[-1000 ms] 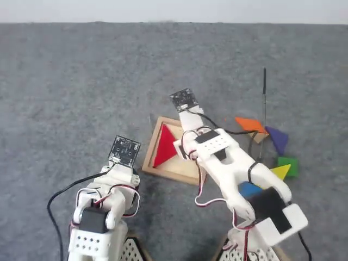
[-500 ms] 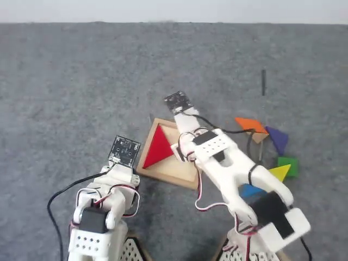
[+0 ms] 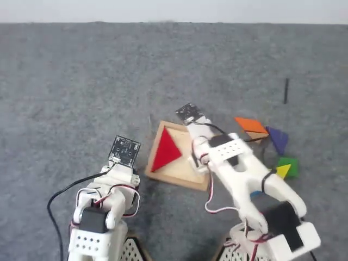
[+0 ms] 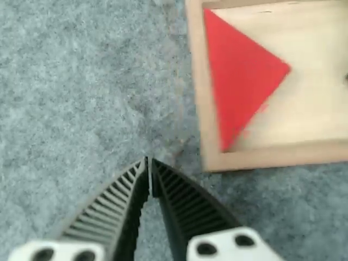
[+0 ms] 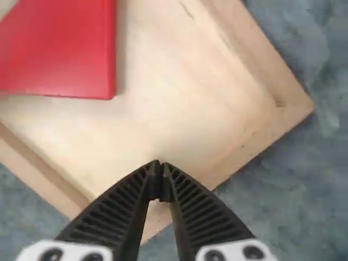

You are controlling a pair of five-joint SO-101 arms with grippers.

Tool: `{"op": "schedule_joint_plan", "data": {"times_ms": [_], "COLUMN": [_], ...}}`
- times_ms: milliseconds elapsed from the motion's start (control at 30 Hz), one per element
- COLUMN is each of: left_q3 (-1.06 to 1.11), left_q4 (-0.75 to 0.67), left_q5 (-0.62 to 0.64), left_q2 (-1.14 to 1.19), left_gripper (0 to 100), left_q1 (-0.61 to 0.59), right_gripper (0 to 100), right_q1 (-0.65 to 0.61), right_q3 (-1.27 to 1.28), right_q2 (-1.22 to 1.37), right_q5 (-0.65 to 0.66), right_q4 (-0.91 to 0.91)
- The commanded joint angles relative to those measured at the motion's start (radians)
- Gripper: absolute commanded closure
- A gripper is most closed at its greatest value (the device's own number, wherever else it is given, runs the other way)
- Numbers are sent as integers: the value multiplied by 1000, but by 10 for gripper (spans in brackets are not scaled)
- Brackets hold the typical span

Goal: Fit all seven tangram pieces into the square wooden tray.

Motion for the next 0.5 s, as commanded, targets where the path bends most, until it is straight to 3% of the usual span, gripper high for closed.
{"op": "schedule_joint_plan", "data": {"times_ms": [0, 167, 367, 467], "left_q3": [-12, -12, -12, -12], "left_q4": [5, 5, 5, 5], "left_q5": [5, 5, 5, 5], "left_q2": [-21, -21, -21, -21], "left_gripper": [987, 987, 987, 987], "left_q1": [-5, -5, -5, -5], "right_gripper": [992, 991, 989, 989], "right_q1": [160, 214, 133, 111], "right_q3": [8, -37, -133, -212], "right_q2": [-33, -38, -39, -74], "right_q5": [107, 153, 101, 75], "right_q4": [24, 33, 44, 134]}}
